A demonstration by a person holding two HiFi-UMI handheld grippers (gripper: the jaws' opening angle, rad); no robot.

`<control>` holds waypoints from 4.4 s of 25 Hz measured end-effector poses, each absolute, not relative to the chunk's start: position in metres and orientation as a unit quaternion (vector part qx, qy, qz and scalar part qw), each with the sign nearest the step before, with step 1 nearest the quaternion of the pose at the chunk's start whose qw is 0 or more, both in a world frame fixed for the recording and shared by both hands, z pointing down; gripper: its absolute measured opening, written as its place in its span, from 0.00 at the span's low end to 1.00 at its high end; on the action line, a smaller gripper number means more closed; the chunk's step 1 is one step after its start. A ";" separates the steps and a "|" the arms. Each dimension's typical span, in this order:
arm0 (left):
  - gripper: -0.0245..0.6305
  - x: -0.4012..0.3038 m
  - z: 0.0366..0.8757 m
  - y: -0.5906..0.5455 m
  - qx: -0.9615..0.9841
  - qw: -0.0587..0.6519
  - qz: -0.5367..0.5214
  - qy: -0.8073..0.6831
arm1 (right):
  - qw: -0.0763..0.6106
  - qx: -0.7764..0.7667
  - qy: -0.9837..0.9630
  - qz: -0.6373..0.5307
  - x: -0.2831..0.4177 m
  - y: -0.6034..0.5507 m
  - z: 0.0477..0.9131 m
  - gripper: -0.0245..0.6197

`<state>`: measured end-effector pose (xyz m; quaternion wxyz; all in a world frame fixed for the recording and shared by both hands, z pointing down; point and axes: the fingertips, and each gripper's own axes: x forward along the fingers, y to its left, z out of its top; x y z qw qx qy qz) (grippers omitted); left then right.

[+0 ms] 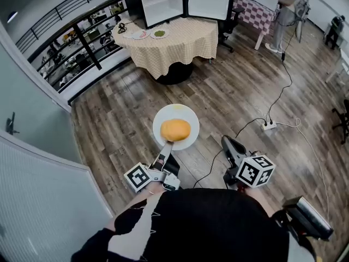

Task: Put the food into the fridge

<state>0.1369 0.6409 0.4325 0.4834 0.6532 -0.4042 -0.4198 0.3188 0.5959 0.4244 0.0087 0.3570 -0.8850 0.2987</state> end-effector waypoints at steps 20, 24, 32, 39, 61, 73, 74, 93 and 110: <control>0.06 0.002 0.400 0.519 0.691 0.487 -0.395 -0.360 | -0.037 0.414 -0.856 0.307 0.192 0.502 0.402 0.06; 0.06 -0.029 0.394 0.502 0.701 0.485 -0.387 -0.352 | -0.047 0.420 -0.851 0.313 0.160 0.488 0.405 0.06; 0.06 -0.073 0.406 0.479 0.698 0.499 -0.384 -0.341 | -0.045 0.423 -0.847 0.317 0.106 0.473 0.418 0.06; 0.06 -0.076 0.416 0.474 0.690 0.519 -0.387 -0.324 | -0.030 0.432 -0.842 0.321 0.098 0.466 0.426 0.06; 0.06 -0.058 0.432 0.351 0.674 0.507 -0.396 -0.364 | 0.025 0.382 -0.861 0.335 0.104 0.325 0.450 0.06; 0.06 -0.028 0.446 0.233 0.630 0.506 -0.423 -0.410 | 0.046 0.339 -0.872 0.351 0.127 0.174 0.460 0.06; 0.06 -0.028 0.448 0.226 0.625 0.507 -0.424 -0.415 | 0.044 0.333 -0.873 0.353 0.125 0.164 0.459 0.06; 0.06 -0.009 0.445 0.114 0.613 0.475 -0.449 -0.444 | 0.044 0.274 -0.893 0.354 0.130 0.056 0.463 0.06; 0.06 -0.018 0.439 0.029 0.633 0.475 -0.437 -0.426 | 0.034 0.290 -0.884 0.364 0.120 -0.018 0.469 0.06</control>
